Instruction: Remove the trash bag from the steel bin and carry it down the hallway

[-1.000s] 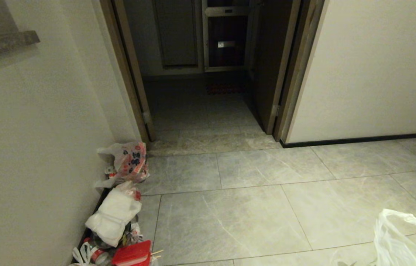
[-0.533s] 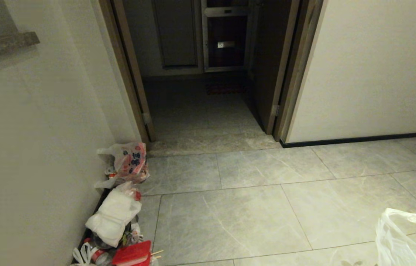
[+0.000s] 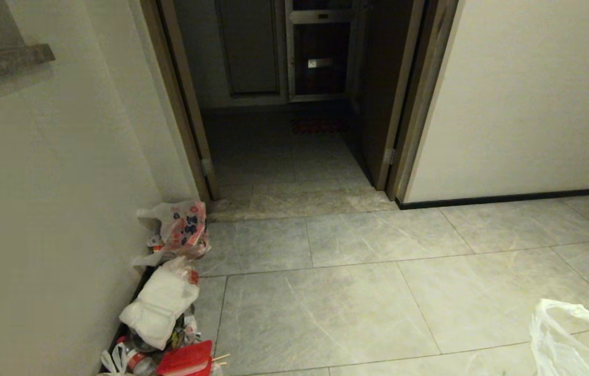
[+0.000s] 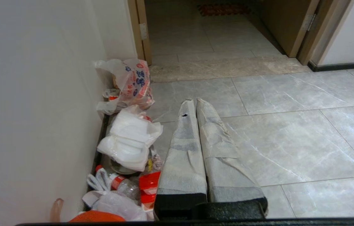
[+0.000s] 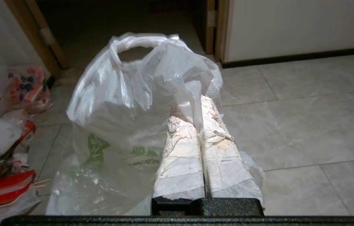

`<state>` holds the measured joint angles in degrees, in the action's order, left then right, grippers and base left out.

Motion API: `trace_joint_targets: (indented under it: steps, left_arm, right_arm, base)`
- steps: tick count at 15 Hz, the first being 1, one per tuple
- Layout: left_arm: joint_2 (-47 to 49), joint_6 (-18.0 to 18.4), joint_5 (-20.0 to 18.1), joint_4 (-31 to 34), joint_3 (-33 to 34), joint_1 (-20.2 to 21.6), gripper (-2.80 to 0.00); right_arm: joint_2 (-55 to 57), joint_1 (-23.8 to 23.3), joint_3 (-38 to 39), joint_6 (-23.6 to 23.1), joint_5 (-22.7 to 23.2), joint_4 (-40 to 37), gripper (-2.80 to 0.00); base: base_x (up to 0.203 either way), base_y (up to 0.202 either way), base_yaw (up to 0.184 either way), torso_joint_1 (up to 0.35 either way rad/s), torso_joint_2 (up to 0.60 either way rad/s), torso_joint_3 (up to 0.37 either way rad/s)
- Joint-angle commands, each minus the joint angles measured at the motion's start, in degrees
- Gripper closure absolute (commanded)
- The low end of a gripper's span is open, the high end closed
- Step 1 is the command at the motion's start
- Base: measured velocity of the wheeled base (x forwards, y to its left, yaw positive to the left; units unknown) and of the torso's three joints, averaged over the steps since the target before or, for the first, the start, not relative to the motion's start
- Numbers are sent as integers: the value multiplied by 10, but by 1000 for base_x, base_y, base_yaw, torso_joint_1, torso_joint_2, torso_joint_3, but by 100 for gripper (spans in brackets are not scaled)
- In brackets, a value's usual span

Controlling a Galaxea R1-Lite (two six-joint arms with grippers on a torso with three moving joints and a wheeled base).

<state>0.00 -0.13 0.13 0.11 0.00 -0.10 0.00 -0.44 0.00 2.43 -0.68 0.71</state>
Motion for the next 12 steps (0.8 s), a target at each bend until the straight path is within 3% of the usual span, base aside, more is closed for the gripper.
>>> trace_joint_targets:
  steps: [1, 7, 12]
  left_arm:
    - [0, 0, 0, 0, 0, 1, 0]
    - [1, 1, 0, 0, 1, 1, 0]
    - [0, 0, 0, 0, 1, 1, 0]
  right_arm:
    - [0, 1, 0, -1, 0, 0, 0]
    - [0, 1, 0, -1, 0, 0, 0]
    - [1, 1, 0, -1, 0, 0, 0]
  base:
    - [4, -89, 6, 2, 5, 4]
    - [0, -160, -7, 2, 2, 3]
    - [0, -10, -1, 0, 0, 0]
